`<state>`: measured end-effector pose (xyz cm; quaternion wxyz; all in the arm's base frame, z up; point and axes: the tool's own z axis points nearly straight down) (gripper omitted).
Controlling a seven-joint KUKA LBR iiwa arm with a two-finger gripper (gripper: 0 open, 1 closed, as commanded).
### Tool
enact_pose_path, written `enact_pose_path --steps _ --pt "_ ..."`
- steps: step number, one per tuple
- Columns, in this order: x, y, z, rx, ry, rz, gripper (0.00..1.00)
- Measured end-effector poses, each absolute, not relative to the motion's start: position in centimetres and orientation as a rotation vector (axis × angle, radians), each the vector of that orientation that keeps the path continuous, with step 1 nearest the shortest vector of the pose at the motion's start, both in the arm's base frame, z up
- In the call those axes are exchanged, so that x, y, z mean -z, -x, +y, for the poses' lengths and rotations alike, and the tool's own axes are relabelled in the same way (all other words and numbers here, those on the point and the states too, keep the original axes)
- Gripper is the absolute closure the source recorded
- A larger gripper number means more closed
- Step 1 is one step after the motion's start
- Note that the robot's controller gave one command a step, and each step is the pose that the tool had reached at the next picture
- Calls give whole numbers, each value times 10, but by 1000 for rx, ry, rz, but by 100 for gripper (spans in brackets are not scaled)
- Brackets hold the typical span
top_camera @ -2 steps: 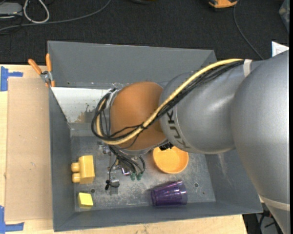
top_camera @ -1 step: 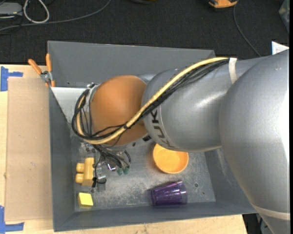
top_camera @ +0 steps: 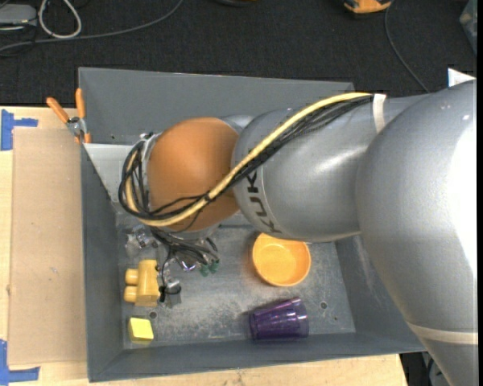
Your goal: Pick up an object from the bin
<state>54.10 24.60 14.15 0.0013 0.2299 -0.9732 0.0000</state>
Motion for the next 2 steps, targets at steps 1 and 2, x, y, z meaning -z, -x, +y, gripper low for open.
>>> enact_pose_path --steps 1,2 --pt "-68 -549 243 5 -851 -3023 0" --pt "-69 -551 245 2 -1082 -2957 100"
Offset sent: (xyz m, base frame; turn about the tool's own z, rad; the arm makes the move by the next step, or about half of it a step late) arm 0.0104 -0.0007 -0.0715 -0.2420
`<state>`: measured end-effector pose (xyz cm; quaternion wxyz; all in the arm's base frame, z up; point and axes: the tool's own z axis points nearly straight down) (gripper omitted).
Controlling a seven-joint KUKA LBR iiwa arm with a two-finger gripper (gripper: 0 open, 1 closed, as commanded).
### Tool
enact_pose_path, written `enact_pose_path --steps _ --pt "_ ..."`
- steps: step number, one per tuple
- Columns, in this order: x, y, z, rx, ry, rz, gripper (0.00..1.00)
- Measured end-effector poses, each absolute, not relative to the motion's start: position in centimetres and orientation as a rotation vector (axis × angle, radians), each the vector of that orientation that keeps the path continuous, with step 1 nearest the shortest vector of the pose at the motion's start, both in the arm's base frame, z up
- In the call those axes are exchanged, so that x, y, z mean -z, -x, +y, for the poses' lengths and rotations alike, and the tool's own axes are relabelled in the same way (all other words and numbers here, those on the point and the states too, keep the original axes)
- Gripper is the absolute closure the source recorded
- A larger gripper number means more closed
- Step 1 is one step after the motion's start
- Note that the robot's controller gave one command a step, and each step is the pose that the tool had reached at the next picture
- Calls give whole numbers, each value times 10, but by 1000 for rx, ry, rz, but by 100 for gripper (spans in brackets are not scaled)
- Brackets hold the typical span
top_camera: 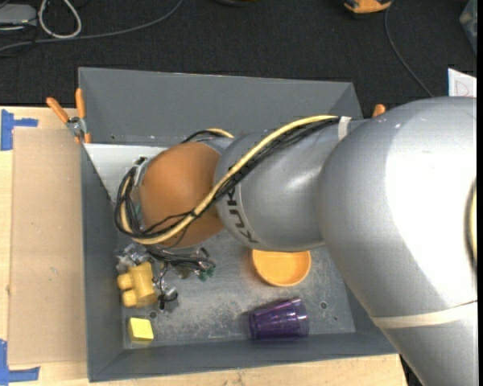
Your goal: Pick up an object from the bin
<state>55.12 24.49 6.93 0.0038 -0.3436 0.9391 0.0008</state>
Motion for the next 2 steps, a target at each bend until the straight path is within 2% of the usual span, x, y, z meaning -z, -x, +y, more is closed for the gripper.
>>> enact_pose_path --steps 1,2 --pt "-69 -551 245 -3 1075 2944 100" --pt "-95 -548 244 -3 1077 2955 100"
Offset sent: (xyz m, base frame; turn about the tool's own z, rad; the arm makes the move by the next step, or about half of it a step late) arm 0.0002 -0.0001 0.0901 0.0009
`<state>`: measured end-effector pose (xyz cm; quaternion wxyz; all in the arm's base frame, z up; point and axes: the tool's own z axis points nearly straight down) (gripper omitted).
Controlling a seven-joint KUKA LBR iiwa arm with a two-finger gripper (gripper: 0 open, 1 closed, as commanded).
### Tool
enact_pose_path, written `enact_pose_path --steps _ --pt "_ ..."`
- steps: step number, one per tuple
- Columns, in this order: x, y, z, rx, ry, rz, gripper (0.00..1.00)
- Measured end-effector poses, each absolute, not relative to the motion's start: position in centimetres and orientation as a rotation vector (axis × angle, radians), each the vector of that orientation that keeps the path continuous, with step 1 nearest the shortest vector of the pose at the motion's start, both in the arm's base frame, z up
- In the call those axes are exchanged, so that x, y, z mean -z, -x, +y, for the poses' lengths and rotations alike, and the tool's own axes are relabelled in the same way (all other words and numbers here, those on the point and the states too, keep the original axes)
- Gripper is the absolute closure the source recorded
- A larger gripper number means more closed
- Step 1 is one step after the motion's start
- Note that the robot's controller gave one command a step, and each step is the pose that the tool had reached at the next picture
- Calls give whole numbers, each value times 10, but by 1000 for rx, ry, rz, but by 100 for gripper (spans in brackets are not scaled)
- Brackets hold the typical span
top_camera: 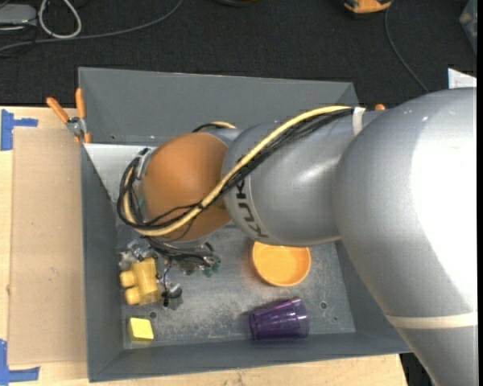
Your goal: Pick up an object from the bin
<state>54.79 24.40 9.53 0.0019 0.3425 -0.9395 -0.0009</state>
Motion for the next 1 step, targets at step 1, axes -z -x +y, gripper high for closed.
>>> enact_pose_path --steps 1 --pt "-129 -551 246 4 -1079 -2962 100"
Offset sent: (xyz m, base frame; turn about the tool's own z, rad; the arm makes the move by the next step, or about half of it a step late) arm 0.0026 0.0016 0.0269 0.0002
